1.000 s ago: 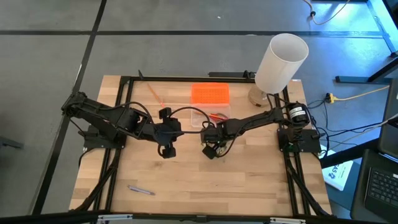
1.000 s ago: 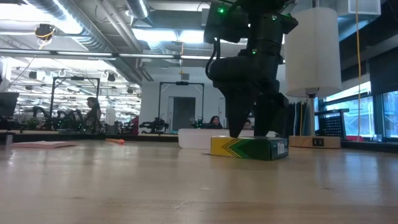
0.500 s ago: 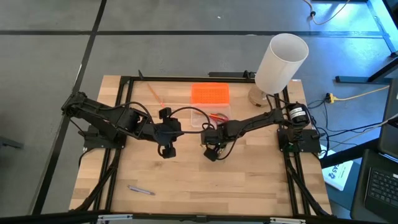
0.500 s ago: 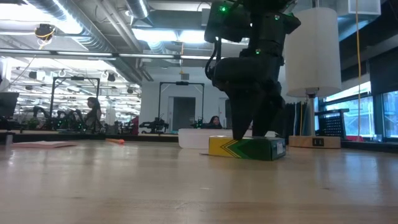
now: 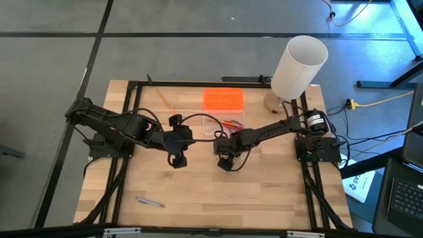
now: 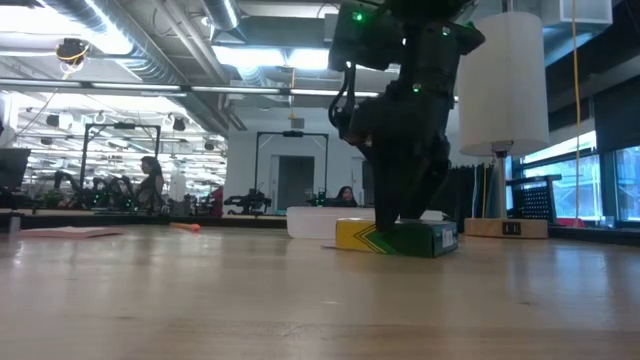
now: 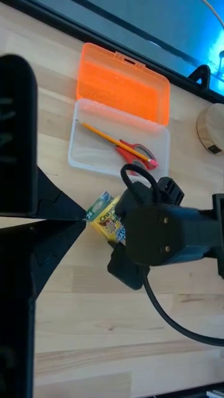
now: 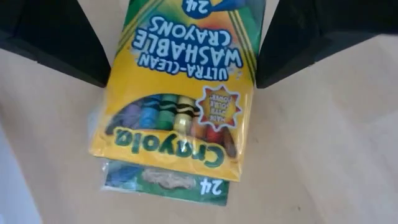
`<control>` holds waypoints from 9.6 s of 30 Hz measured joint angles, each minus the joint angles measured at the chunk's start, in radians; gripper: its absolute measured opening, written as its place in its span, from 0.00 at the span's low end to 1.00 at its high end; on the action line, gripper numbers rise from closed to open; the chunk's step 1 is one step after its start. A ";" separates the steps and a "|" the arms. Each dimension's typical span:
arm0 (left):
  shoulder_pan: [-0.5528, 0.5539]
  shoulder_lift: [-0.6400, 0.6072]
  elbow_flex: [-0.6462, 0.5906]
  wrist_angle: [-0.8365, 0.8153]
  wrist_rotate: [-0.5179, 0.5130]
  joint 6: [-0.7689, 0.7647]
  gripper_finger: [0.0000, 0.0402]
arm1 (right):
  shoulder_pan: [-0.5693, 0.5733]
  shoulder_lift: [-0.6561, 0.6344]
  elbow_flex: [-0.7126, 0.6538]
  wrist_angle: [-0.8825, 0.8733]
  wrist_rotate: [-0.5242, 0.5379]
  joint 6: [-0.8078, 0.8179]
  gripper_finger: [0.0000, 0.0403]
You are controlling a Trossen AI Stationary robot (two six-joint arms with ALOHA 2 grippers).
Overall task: Pack school essentials
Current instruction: Put the yellow crayon box into the orange supply box, then put the orange pencil into the orange supply box
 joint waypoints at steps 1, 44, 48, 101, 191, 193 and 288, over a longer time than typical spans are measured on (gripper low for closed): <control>0.000 0.000 0.000 0.000 0.000 0.000 0.00 | 0.004 0.001 0.000 -0.002 0.018 0.000 0.99; 0.000 0.000 0.000 0.000 0.000 0.000 0.00 | 0.023 0.008 0.000 0.035 0.053 0.002 0.79; 0.000 0.000 0.000 0.000 0.000 0.000 0.00 | 0.023 0.008 0.000 0.035 0.053 0.001 0.76; 0.002 0.000 0.000 -0.005 0.000 -0.028 0.00 | 0.021 0.006 0.065 0.013 0.022 -0.057 0.74; 0.061 -0.153 0.000 -0.179 -0.320 -0.297 0.00 | -0.378 0.008 0.095 0.126 -0.070 -1.022 0.74; 0.061 -0.153 0.000 -0.179 -0.320 -0.297 0.00 | -0.378 0.008 0.076 0.134 -0.070 -1.023 0.74; 0.061 -0.153 0.000 -0.179 -0.309 -0.288 0.00 | -0.367 0.005 0.376 -0.111 -0.085 -0.903 0.96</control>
